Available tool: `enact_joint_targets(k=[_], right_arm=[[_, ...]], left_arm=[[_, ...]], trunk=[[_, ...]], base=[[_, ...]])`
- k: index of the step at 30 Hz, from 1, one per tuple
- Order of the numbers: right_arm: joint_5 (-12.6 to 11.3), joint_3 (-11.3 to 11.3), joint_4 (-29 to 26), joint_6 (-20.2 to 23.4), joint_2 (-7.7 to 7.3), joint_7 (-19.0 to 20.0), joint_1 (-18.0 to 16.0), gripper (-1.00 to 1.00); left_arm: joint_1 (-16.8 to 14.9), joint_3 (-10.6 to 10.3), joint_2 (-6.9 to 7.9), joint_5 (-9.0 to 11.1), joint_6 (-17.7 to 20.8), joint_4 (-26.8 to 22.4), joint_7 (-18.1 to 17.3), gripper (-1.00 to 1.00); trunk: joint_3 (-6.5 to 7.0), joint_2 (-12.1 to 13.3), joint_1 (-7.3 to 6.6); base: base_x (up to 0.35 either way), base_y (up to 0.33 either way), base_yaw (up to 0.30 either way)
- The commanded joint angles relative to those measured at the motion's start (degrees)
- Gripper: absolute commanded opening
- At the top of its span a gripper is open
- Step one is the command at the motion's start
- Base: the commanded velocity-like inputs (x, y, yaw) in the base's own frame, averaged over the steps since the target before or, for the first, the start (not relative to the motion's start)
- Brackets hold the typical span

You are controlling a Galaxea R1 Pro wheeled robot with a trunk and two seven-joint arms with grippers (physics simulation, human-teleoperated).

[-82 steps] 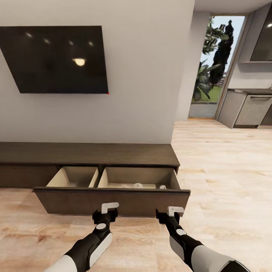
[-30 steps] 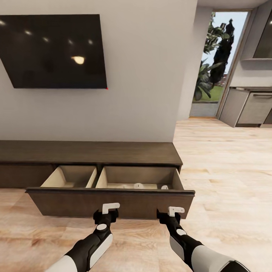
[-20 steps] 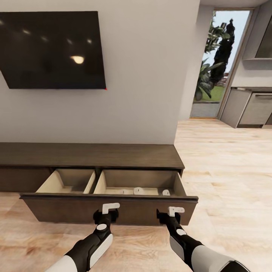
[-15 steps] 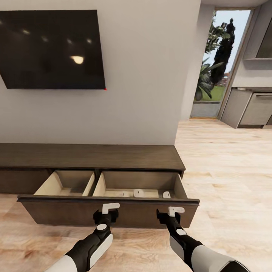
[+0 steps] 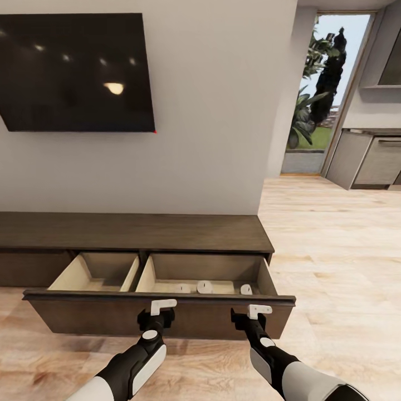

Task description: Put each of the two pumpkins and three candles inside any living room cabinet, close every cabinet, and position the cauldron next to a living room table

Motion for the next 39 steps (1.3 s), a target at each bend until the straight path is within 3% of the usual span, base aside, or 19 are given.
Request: enact_joint_targets(k=[1, 14, 31, 39], right_arm=[[-0.2, 0.5, 0.0, -0.1, 0.00, -0.3, 0.0, 1.00], [-0.2, 0.5, 0.0, -0.1, 0.00, -0.3, 0.0, 1.00], [-0.2, 0.5, 0.0, -0.1, 0.00, -0.3, 0.0, 1.00], [-0.2, 0.5, 0.0, -0.1, 0.00, -0.3, 0.0, 1.00]], left_arm=[[-0.1, -0.3, 0.05, 0.3, 0.1, -0.1, 0.5, 1.00], [-0.1, -0.3, 0.11, 0.3, 0.1, -0.1, 0.5, 1.00], [-0.1, -0.3, 0.05, 0.3, 0.1, -0.1, 0.5, 1.00], [-0.1, -0.4, 0.06, 0.3, 0.1, -0.1, 0.5, 1.00]], trunk=[[-0.05, 0.0, -0.01], [-0.05, 0.0, -0.01], [-2.75, -6.0, 3.29], [-2.75, -6.0, 3.29]], base=[[0.028, 0.000, 0.000], [0.003, 0.000, 0.000], [0.000, 0.000, 0.000], [0.000, 0.000, 0.000]])
